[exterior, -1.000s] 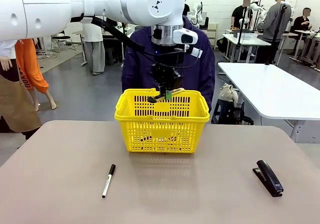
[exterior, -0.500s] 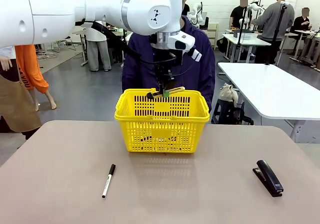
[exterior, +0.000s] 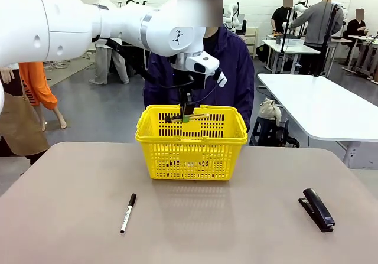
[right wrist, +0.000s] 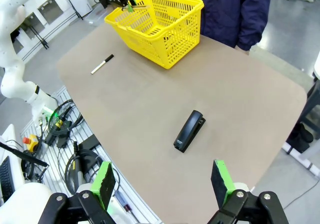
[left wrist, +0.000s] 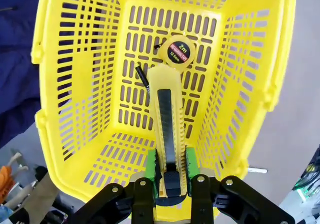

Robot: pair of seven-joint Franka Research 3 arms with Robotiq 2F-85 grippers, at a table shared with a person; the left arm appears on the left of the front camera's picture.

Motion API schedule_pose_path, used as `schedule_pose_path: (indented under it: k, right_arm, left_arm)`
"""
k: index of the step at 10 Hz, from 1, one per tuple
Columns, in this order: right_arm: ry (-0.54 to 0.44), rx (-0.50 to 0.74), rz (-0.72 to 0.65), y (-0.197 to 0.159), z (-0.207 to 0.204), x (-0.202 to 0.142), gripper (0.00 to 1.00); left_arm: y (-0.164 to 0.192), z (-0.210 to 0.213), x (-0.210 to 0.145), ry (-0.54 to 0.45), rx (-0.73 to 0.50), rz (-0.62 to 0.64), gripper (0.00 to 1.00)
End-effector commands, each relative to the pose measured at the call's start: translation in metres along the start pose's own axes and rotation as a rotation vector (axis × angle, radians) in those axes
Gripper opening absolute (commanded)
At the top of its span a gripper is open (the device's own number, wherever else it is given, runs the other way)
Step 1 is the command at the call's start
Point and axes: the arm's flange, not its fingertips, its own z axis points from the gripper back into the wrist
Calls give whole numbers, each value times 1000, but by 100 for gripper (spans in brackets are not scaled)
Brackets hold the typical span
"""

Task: Place the items the person wants into the basket.
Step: Pick up the item the person points to and place it in the Market Basket.

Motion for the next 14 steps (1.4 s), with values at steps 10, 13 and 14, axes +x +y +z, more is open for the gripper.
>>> schedule_pose_path:
  k: [10, 13, 14]
  right_arm:
    - [-38, 18, 12, -2, 0, 2, 100]
    - [-38, 18, 12, -2, 0, 2, 100]
    - [-38, 18, 12, -2, 0, 2, 100]
  left_arm:
    - [27, -60, 2, 59, -62, 38, 26]
    - [24, -60, 1, 59, -57, 40, 88]
    - [26, -58, 1, 57, -55, 35, 69]
